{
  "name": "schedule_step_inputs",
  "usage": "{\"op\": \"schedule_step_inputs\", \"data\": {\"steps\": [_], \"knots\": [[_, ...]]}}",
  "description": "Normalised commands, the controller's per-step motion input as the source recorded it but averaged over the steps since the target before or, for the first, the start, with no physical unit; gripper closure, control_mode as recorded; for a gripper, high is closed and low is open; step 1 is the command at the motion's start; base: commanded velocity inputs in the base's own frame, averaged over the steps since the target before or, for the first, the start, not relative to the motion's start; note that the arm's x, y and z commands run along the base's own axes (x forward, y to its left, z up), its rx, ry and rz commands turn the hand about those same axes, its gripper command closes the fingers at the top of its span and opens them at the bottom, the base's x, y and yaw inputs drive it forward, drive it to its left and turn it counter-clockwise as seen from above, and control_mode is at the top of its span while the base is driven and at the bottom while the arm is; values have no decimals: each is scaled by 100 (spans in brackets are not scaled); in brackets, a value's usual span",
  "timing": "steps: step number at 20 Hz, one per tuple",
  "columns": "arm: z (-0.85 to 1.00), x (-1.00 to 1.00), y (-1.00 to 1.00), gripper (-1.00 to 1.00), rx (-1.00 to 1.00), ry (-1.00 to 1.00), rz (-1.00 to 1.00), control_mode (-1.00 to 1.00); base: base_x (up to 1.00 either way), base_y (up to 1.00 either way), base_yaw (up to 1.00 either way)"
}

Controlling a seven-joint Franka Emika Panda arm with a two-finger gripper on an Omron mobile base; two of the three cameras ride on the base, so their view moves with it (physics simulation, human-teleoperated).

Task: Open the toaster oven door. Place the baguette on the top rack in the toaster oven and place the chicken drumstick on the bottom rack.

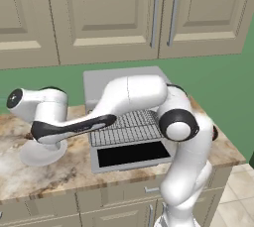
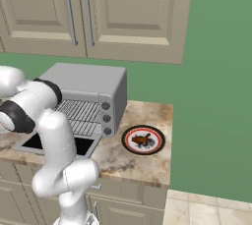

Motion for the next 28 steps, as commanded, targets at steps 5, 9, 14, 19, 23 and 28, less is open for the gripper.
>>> {"op": "schedule_step_inputs", "data": {"steps": [5, 9, 14, 19, 23, 28], "knots": [[42, -1, -99, 100, 2, 0, 10, -100, 0, 0, 0], [12, -9, -100, 100, 9, 4, 3, -100, 0, 0, 0], [0, -21, -99, 100, 4, 13, 0, -100, 0, 0, 0], [-2, 1, -88, 100, 4, 10, 0, -100, 0, 0, 0], [-9, 23, -61, 100, 0, 10, 5, -100, 0, 0, 0], [-19, 29, -31, 100, -1, 9, 15, -100, 0, 0, 0]]}}
